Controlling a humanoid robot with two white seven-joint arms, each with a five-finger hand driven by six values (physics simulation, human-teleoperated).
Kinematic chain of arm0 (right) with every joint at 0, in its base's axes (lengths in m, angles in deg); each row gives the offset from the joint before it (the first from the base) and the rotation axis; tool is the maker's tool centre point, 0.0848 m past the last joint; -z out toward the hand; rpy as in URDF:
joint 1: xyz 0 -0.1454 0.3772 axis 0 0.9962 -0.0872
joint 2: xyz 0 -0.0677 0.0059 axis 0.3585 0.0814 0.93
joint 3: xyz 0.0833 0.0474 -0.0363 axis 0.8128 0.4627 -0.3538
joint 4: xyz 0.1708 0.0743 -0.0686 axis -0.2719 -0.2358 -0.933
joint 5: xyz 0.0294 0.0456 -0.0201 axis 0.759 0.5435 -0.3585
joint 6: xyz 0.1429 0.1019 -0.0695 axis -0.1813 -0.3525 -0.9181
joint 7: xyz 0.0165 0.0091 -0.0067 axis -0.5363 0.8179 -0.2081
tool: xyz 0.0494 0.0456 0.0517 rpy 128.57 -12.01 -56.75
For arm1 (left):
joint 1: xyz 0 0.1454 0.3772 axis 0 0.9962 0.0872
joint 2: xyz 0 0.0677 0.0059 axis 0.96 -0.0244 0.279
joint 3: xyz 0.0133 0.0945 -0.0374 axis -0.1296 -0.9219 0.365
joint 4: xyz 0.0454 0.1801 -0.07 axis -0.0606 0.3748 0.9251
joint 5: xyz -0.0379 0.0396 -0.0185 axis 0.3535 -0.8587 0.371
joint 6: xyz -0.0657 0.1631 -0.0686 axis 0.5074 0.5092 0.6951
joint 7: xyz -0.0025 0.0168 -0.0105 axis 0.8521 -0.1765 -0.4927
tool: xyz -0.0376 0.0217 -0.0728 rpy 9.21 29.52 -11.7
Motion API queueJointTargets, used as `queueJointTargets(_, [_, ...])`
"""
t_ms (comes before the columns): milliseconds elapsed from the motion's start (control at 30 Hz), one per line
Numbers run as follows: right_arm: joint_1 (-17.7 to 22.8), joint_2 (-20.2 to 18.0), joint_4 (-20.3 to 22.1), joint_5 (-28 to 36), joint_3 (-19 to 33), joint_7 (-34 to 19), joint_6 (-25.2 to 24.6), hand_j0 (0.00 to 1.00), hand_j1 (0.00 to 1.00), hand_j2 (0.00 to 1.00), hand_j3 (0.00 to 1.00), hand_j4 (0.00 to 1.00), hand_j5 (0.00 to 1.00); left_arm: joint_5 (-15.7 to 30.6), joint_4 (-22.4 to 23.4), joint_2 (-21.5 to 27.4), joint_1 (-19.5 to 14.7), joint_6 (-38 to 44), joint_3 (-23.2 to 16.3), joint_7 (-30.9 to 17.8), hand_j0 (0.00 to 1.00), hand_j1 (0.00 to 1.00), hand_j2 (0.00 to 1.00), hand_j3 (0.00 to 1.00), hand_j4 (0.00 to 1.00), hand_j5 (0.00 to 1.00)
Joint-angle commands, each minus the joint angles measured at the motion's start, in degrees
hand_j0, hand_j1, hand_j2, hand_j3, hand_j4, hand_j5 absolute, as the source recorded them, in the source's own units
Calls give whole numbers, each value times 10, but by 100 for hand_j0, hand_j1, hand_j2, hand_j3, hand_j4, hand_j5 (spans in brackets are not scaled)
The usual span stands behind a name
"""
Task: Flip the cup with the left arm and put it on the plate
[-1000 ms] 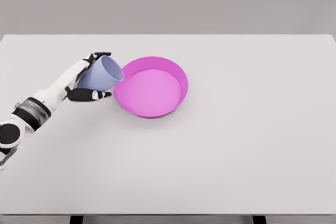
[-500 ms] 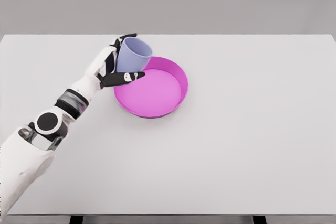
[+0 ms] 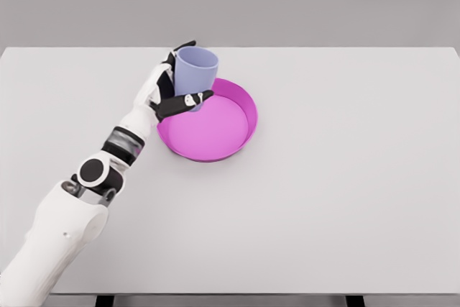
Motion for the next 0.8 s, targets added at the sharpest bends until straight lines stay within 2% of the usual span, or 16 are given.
queueJointTargets(0, [0,0,0,0,0,0,0,100,100,100,100,100,100,1,22,-14,0,-13,0,-1,84,84,84,84,84,84])
queueJointTargets(67, [0,0,0,0,0,0,0,100,100,100,100,100,100,1,47,-28,-3,-14,1,-2,84,84,84,84,84,84])
queueJointTargets(300, [0,0,0,1,0,0,0,100,100,100,100,100,100,-2,54,-34,-3,-41,0,-2,85,85,85,85,85,85])
queueJointTargets(400, [0,0,0,1,0,0,0,100,100,100,100,100,100,-6,62,-33,2,-94,-2,-3,87,87,87,87,87,87])
queueJointTargets(567, [0,0,0,1,0,0,0,100,100,100,100,100,100,-9,75,-38,4,-126,-8,-3,87,87,87,87,87,87])
queueJointTargets(733, [0,0,0,0,0,0,0,100,100,100,100,100,100,-9,80,-38,4,-126,-8,-3,94,94,94,94,94,94])
queueJointTargets(767, [0,0,0,1,0,0,0,100,100,100,100,100,100,-9,80,-38,4,-126,-8,-3,100,100,100,100,100,100])
